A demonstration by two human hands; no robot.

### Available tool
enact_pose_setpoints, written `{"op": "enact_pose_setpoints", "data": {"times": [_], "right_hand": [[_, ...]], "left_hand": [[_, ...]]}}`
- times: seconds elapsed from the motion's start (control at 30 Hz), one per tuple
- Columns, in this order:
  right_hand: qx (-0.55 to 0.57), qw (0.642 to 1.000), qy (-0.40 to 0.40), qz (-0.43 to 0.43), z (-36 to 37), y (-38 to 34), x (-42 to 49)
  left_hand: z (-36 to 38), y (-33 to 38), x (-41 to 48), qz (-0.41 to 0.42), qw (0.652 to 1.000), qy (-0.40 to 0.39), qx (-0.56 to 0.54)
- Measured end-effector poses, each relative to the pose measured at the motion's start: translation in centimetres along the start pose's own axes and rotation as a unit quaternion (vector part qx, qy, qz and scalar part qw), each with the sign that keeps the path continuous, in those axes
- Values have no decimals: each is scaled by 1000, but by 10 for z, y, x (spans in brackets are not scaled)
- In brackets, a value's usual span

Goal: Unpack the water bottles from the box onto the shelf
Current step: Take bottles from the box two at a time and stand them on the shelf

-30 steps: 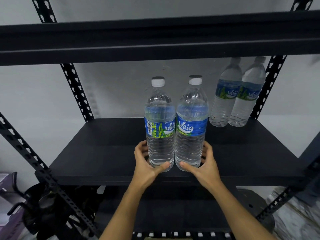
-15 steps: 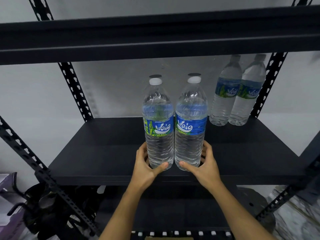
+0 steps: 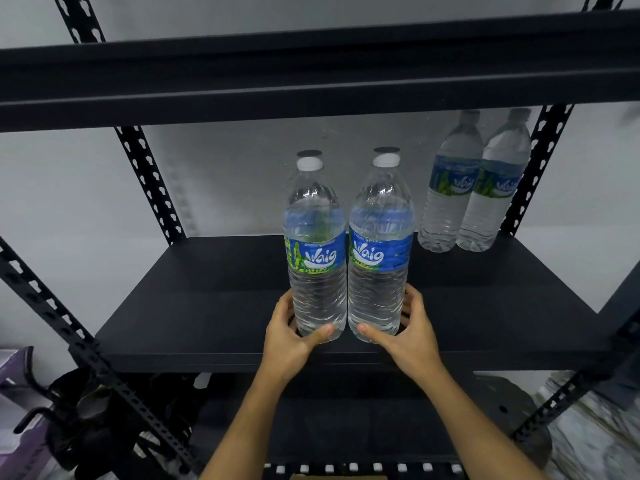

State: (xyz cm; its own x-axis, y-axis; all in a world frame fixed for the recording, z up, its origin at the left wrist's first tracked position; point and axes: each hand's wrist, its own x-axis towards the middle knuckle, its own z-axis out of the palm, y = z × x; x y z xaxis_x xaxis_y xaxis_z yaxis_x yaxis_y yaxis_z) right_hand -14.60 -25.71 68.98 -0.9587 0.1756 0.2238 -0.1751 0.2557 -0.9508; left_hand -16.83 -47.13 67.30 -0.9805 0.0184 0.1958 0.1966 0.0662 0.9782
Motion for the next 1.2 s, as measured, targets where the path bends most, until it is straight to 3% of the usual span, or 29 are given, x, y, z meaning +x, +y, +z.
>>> {"op": "enact_pose_setpoints", "data": {"times": [0.2,0.6,0.9,1.2], "right_hand": [[0,1000,0,1,0,3,1],[-17,999,43,-4,6,10,5],[26,999,-25,-6,-5,17,8],[4,1000,25,-12,5,11,4]], "left_hand": [[-9,8,3,-7,999,-27,-21],[1,7,-2,8,1000,2,-1],[0,5,0,8,1000,2,1],[-2,3,0,10,1000,3,3]]}}
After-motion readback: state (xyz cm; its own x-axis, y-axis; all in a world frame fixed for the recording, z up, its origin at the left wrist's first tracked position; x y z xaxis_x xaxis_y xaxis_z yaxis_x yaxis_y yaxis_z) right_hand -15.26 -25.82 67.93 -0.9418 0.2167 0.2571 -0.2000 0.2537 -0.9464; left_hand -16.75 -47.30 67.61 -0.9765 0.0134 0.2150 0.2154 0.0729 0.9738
